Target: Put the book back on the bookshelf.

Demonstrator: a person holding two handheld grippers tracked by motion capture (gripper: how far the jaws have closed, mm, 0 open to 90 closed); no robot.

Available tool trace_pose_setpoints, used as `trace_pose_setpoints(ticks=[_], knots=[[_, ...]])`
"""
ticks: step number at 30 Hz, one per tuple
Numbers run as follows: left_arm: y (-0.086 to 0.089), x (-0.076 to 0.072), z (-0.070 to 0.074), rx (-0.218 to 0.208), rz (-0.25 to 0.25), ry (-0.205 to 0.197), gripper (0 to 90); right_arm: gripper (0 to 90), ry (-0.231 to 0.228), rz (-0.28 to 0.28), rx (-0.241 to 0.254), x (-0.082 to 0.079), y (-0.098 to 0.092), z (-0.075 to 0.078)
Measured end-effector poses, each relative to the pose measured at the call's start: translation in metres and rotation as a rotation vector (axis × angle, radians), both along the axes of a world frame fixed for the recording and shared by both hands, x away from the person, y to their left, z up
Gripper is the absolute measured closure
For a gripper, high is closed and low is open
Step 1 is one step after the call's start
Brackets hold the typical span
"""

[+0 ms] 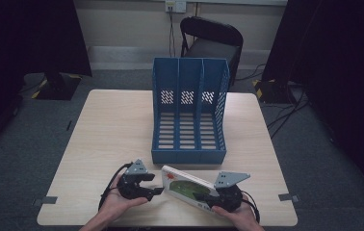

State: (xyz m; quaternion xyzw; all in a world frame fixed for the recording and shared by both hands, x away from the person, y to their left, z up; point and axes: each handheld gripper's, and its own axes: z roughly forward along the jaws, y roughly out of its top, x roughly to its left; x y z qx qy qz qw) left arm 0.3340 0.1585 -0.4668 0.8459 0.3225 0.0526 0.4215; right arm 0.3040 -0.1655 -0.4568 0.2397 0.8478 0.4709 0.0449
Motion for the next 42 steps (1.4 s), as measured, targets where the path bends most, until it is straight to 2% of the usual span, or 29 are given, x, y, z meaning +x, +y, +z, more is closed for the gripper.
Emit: trace_pose_setpoints(ticks=[2, 4, 8, 9, 10, 13, 15, 18, 21, 25, 26, 29, 32, 35, 36, 40, 42], knots=[[0.006, 0.003, 0.002, 0.013, 0.020, 0.018, 36.4, 76.7, 0.001, -0.004, 0.010, 0.000, -0.001, 0.001], [0.015, 0.006, 0.004, 0.031, 0.059, 0.012, 34.1, 76.8, -0.002, -0.003, 0.009, 0.000, -0.001, 0.002], [0.030, 0.009, 0.004, 0.057, 0.091, -0.001, 28.9, 76.8, -0.001, -0.002, 0.019, 0.000, -0.001, 0.004], [0.035, 0.011, 0.003, 0.055, 0.114, 0.003, 28.9, 76.8, -0.001, -0.002, 0.019, 0.000, -0.001, 0.004], [0.046, 0.014, 0.000, 0.056, 0.143, 0.019, 24.5, 76.8, -0.002, -0.006, 0.015, 0.001, -0.001, 0.005], [0.054, 0.017, -0.004, 0.070, 0.160, 0.022, 23.3, 76.8, 0.000, -0.008, 0.015, 0.002, -0.001, 0.005], [0.065, 0.022, -0.009, 0.102, 0.190, 0.022, 20.7, 76.8, 0.002, -0.009, 0.016, 0.002, 0.000, 0.006], [0.072, 0.026, -0.012, 0.110, 0.215, 0.025, 20.1, 76.8, 0.003, -0.011, 0.022, 0.001, 0.000, 0.006], [0.077, 0.031, -0.016, 0.171, 0.275, 0.002, 20.6, 76.8, 0.001, -0.016, 0.025, 0.001, 0.000, 0.008], [0.076, 0.033, -0.020, 0.217, 0.278, -0.004, 21.3, 76.8, -0.001, -0.024, 0.030, 0.002, -0.002, 0.010], [0.071, 0.032, -0.021, 0.249, 0.249, -0.014, 21.2, 76.8, -0.007, -0.024, 0.030, 0.001, -0.002, 0.011], [0.069, 0.033, -0.023, 0.266, 0.251, -0.018, 21.3, 76.8, -0.007, -0.027, 0.032, -0.001, -0.003, 0.012], [0.069, 0.033, -0.026, 0.263, 0.265, -0.041, 19.6, 76.8, -0.012, -0.034, 0.031, -0.002, -0.004, 0.014], [0.074, 0.035, -0.029, 0.235, 0.293, -0.020, 15.0, 76.8, -0.016, -0.036, 0.038, -0.003, -0.006, 0.017], [0.076, 0.036, -0.030, 0.225, 0.321, -0.032, 14.8, 76.8, -0.018, -0.042, 0.041, -0.003, -0.007, 0.019], [0.079, 0.037, -0.036, 0.202, 0.324, -0.057, 9.0, 76.8, -0.022, -0.053, 0.046, -0.004, -0.009, 0.023], [0.079, 0.038, -0.040, 0.183, 0.335, -0.070, 1.8, 76.8, -0.025, -0.066, 0.052, -0.006, -0.011, 0.027]])
